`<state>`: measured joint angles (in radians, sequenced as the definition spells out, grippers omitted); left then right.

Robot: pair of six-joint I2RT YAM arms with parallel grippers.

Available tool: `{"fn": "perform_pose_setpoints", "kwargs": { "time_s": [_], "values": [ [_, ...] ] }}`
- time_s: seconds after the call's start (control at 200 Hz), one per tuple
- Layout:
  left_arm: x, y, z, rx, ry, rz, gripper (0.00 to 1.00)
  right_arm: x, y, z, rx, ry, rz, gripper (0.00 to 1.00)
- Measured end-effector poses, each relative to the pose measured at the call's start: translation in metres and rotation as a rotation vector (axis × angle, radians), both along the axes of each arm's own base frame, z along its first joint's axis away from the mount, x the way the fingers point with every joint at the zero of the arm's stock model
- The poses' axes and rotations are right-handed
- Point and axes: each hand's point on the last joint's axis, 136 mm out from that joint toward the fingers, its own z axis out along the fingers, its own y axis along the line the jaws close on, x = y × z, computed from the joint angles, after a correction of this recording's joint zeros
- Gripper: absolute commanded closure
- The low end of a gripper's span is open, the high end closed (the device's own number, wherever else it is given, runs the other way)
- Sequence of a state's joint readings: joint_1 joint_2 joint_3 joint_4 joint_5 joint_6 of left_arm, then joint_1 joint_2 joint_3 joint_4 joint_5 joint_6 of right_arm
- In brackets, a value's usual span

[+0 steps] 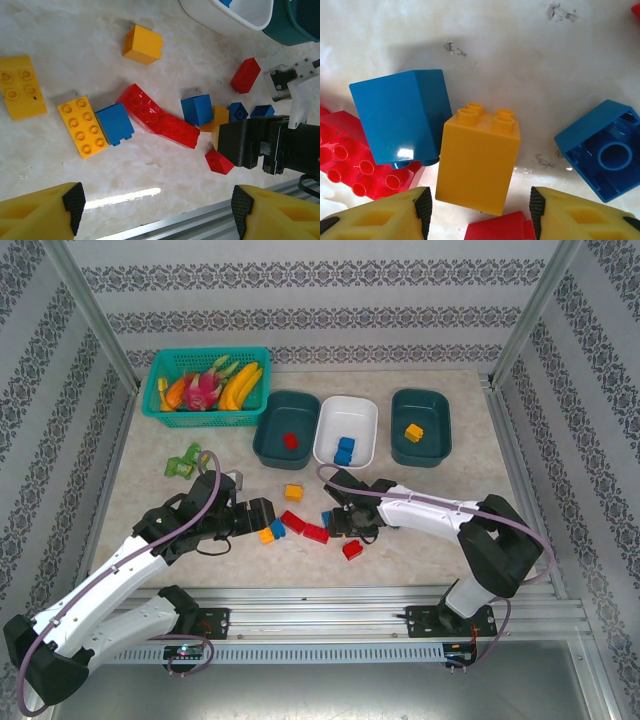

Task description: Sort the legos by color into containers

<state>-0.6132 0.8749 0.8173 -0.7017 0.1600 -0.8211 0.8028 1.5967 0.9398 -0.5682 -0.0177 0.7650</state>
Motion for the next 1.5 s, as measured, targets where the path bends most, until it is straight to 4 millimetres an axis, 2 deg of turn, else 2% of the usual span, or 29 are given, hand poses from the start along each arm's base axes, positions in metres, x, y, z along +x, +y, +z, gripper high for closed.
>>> {"fn": "perform_pose_setpoints", "kwargs": {
  "time_s": [0.2, 0.485, 0.644, 0.744, 0.854, 0.949, 1.034, 1.144, 1.229, 1.319, 1.499],
  "values": [
    [0.000, 0.000, 0.000, 0.001, 0.002, -0.001, 0.21, 0.004, 0.003, -0.007, -0.006, 0.009, -0.002, 0.50],
    [-0.001, -0.002, -0.002, -0.002, 0.011, -0.008, 0.21, 0.013, 0.008, -0.007, 0.002, 0.000, -0.010, 0.69],
    [0.000, -0.004, -0.004, -0.004, 0.020, -0.014, 0.20, 0.013, 0.007, -0.005, 0.001, 0.001, -0.014, 0.71],
    [0.002, -0.009, -0.004, -0.007, 0.032, -0.023, 0.20, 0.012, 0.001, 0.007, 0.003, -0.012, -0.021, 0.72],
    [0.013, -0.023, 0.006, -0.030, 0.033, -0.046, 0.20, 0.020, -0.011, 0.039, 0.039, -0.060, -0.058, 0.72],
    [0.031, -0.044, 0.024, -0.060, 0.013, -0.074, 0.20, 0.044, -0.034, 0.076, 0.088, -0.138, -0.138, 0.73],
    [0.050, -0.066, 0.040, -0.087, -0.016, -0.109, 0.20, 0.074, -0.066, 0.106, 0.114, -0.217, -0.230, 0.73],
    [0.075, -0.094, 0.057, -0.115, -0.048, -0.148, 0.20, 0.107, -0.110, 0.124, 0.108, -0.268, -0.330, 0.73],
    [0.096, -0.114, 0.066, -0.122, -0.067, -0.176, 0.20, 0.133, -0.138, 0.124, 0.092, -0.263, -0.381, 0.73],
    [0.119, -0.135, 0.075, -0.132, -0.092, -0.203, 0.20, 0.161, -0.157, 0.115, 0.087, -0.234, -0.414, 0.73],
    [0.156, -0.167, 0.080, -0.137, -0.122, -0.242, 0.21, 0.210, -0.181, 0.077, 0.085, -0.144, -0.434, 0.72]
  ]
}}
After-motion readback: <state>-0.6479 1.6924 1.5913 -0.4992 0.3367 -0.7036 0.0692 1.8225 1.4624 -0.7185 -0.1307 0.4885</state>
